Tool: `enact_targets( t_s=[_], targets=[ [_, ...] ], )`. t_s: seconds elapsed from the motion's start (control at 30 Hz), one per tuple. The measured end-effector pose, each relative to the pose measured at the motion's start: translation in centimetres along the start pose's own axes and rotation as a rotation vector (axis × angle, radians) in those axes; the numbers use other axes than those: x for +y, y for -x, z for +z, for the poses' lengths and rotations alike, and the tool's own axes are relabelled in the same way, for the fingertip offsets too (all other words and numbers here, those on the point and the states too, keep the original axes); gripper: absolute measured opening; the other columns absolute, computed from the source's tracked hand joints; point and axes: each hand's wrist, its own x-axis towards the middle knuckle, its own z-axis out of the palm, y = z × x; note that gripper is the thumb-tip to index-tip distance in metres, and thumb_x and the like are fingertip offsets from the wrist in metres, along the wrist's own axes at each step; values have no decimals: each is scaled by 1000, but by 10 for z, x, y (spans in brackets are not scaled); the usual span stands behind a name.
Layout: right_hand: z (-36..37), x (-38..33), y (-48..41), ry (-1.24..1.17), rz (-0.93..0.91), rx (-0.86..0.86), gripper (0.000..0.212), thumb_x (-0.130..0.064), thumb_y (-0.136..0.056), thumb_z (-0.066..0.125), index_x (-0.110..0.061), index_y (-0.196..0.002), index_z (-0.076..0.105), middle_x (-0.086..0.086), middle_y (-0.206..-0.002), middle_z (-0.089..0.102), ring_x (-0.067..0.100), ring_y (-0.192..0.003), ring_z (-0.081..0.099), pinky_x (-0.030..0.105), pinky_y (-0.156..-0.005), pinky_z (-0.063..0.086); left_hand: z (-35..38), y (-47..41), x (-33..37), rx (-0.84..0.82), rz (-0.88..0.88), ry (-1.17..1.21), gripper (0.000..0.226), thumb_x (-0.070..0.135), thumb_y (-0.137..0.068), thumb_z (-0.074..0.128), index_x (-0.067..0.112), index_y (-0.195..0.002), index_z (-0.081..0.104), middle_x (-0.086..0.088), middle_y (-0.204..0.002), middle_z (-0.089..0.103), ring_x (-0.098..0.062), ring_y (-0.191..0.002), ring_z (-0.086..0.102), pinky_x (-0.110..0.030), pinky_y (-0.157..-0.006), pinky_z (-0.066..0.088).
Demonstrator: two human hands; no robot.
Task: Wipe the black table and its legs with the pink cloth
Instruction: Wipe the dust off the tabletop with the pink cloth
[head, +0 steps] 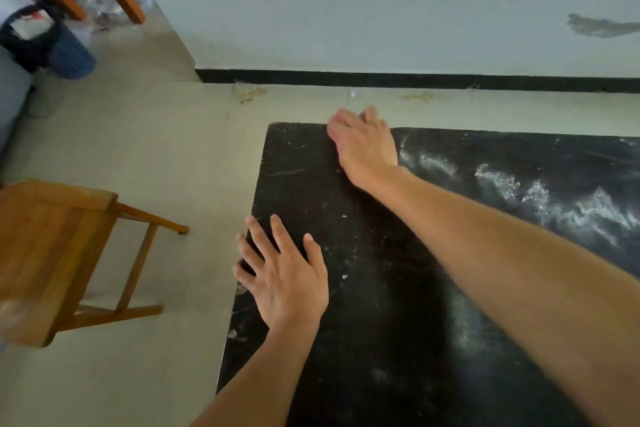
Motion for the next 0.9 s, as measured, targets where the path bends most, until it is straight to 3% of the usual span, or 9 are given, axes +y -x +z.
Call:
enact_targets(
  t_s=[0.07,0.13,0.27,0.33,0.4,0.53,0.7,0.83,0.9],
  targets=[
    [-11,17,-47,66,213,-140,26,-10,-92,54,-9,-118,59,9,-116,59,32,-116,42,38,-87,41,1,1,-1,15,10,6,63,54,-96,19,22,-150,14,-11,-160,5,-34,-144,9,-53,-111,21],
    [-19,22,-57,53,338,-115,26,-7,-89,57,-7,-115,60,11,-113,60,32,-114,44,38,-88,44,2,0,-4,13,13,7,63,54,-96,19,22,-150,14,-12,-160,5,-34,-144,9,-53,-111,21],
    [-25,-3,39,-75,128,82,21,-4,-88,57,-16,-105,59,2,-121,56,24,-100,43,32,-79,37,1,-1,-7,-26,3,-1,63,55,-96,17,23,-150,10,-11,-160,0,-34,-145,6,-54,-112,19],
    [-15,-11,111,-88,20,50,35,-9,-88,61,-15,-122,58,1,-135,52,24,-101,46,33,-79,42,0,0,-6,-28,-1,19,63,54,-96,18,23,-150,11,-10,-160,-1,-35,-145,5,-54,-113,19],
    [-4,-8,147,-70,23,17,50,-20,-92,61,-14,-140,48,1,-143,49,24,-101,48,35,-76,45,-2,0,-4,-20,2,29,63,53,-96,19,23,-150,13,-11,-160,1,-35,-145,6,-55,-112,19],
    [-5,38,77,98,206,43,50,-13,-93,55,-12,-141,42,5,-143,44,33,-114,44,43,-89,44,0,-1,-3,-11,0,29,63,54,-96,20,23,-150,13,-11,-160,3,-35,-145,9,-56,-112,20],
    [-34,105,-9,167,532,-100,23,-11,-90,60,-5,-112,63,14,-110,60,35,-111,45,42,-86,44,3,-1,-4,-5,17,11,64,54,-95,16,22,-150,12,-12,-160,5,-36,-144,11,-56,-111,22],
    [-43,72,42,28,345,136,16,1,-87,54,-14,-92,56,5,-106,56,30,-96,46,40,-77,45,4,-1,-6,-10,10,12,64,55,-95,17,22,-150,11,-12,-160,3,-36,-144,10,-56,-111,22],
    [-30,42,98,7,135,101,25,-2,-85,59,-14,-106,58,3,-119,57,30,-92,47,40,-72,45,3,0,-5,-10,8,15,64,55,-95,19,22,-150,13,-12,-160,4,-36,-144,10,-56,-111,21]
  ],
)
